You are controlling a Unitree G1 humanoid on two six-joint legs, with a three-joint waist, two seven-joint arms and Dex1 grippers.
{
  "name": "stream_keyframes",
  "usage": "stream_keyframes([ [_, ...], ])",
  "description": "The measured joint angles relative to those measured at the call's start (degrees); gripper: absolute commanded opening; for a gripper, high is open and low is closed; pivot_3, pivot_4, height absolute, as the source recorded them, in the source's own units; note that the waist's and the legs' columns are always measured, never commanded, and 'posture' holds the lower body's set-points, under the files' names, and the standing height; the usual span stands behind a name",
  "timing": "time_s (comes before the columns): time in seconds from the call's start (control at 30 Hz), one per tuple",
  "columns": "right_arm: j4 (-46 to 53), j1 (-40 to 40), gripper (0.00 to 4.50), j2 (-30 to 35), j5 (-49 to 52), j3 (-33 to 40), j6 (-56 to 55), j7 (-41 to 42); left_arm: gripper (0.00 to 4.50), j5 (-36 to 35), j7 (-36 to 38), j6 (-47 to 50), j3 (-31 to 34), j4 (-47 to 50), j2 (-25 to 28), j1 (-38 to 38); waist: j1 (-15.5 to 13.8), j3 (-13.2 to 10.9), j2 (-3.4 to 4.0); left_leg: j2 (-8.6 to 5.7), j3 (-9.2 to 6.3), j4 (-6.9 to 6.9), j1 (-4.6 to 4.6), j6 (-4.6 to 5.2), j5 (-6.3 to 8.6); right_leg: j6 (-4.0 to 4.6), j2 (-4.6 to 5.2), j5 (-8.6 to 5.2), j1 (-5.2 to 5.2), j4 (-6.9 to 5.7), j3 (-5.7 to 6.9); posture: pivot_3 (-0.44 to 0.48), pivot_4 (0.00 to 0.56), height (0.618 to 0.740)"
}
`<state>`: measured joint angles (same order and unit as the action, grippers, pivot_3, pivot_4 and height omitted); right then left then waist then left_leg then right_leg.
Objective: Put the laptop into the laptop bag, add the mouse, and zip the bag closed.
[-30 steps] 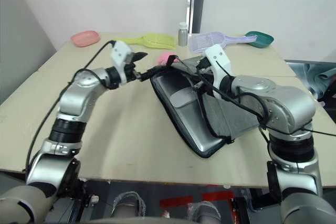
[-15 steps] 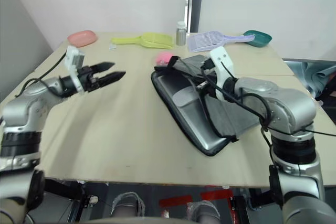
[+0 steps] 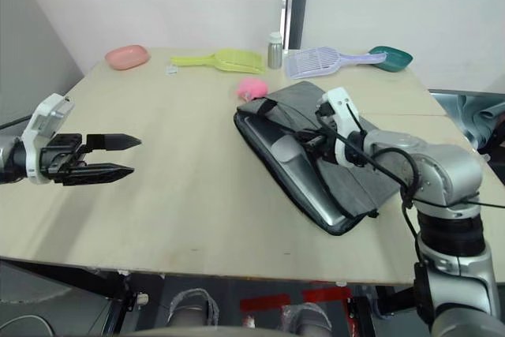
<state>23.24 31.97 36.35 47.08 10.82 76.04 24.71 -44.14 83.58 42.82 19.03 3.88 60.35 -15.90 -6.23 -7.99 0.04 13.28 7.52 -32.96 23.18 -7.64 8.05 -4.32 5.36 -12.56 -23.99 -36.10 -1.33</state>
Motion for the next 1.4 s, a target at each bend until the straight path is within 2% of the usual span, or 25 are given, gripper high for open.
stream_keyframes([
  [0.2,7.7,-8.4,0.00,8.2,2.2,-0.8,-2.9,8.9,4.44,1.2,4.1,-2.1,0.0,-0.2,3.5,4.1,-0.2,0.0,-0.01,0.01,0.00,0.15,0.01,0.01,0.01,0.00,-0.01,-0.02,0.00,0.15,0.03,0.000,0.150,0.740],
  [0.5,9.3,-11.4,0.00,11.1,2.2,-3.2,-8.3,13.7,4.44,1.4,5.6,-3.3,-0.9,0.3,5.1,4.4,0.4,0.0,-0.01,0.03,0.08,0.02,-0.18,0.09,0.01,0.03,-0.02,-0.02,0.05,-0.11,-0.11,0.000,0.150,0.740],
  [0.73,6.0,-10.2,2.35,12.1,0.4,-7.1,-7.7,13.4,4.50,-0.3,6.2,-8.9,-1.6,-3.2,9.6,8.5,0.6,0.0,-0.03,0.03,0.10,0.01,-0.15,0.12,0.02,0.04,-0.02,-0.02,0.02,-0.10,-0.11,0.000,0.150,0.740],
  [0.93,6.9,-12.6,4.46,20.5,11.3,5.5,-3.2,20.1,4.50,-3.2,6.3,-10.9,-0.3,-4.3,11.8,9.2,-0.6,0.0,-0.08,0.04,0.09,-0.03,-0.21,0.42,0.18,0.06,-0.02,-0.03,0.11,-0.10,-0.10,0.000,0.150,0.740],
  [1.07,9.9,-20.9,4.49,26.3,17.0,19.4,-1.7,26.3,4.50,-3.5,6.3,-11.2,1.8,-4.2,13.5,10.5,-1.1,0.1,-0.10,0.06,0.11,-0.05,-0.20,0.46,0.19,0.07,-0.02,-0.04,0.10,-0.09,-0.11,0.000,0.150,0.740],
  [1.2,11.8,-36.6,4.49,28.0,13.3,34.8,-2.7,33.3,4.50,-5.1,6.4,-11.9,3.6,-5.7,15.0,12.0,-1.5,0.1,-0.19,0.07,0.13,-0.07,-0.22,0.51,0.21,0.09,-0.01,-0.06,0.12,-0.07,-0.12,0.000,0.150,0.740],
  [1.27,12.6,-48.6,4.49,25.0,8.1,42.9,-5.5,37.7,4.50,-5.4,6.4,-13.1,3.8,-8.4,16.1,12.1,-2.1,0.1,-0.21,0.07,0.15,-0.07,-0.22,0.53,0.22,0.09,0.00,-0.10,0.09,-0.06,-0.12,0.000,0.150,0.740],
  [1.4,13.2,-63.2,4.49,17.1,1.7,52.6,-12.1,43.1,4.50,-5.2,6.4,-17.0,2.3,-14.5,18.3,11.5,-2.3,0.1,-0.21,0.07,0.19,-0.05,-0.24,0.53,0.24,0.05,0.03,-0.14,0.05,-0.04,-0.17,0.000,0.150,0.740],
])
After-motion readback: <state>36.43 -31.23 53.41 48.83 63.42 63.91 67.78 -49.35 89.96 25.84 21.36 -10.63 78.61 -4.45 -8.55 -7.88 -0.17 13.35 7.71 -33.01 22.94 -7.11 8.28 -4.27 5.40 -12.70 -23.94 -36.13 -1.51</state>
